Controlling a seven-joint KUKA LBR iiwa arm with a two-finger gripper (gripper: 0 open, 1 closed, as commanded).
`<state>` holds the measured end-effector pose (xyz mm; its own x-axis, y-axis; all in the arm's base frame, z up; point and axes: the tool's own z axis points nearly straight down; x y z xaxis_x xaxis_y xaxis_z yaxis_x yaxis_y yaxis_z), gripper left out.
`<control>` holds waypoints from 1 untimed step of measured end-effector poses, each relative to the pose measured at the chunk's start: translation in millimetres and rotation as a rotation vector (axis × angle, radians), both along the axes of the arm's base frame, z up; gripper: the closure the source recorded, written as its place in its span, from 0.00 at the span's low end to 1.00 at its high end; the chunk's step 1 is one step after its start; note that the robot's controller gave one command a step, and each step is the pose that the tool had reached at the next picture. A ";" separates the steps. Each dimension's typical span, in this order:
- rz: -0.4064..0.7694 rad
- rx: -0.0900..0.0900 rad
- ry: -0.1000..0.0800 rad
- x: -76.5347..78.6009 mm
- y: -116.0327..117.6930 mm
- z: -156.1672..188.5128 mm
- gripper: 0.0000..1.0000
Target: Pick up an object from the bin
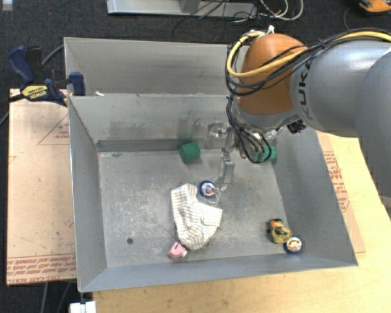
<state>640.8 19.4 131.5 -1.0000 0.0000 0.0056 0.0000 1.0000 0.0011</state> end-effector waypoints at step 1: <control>0.000 0.000 -0.008 1.9 -0.1 5.2 0.00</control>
Offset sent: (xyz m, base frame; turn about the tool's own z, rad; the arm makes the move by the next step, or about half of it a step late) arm -0.0764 0.0003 -0.0615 -0.0965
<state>642.7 19.3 136.7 -1.0000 0.0003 -0.0023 0.0003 1.0000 0.0012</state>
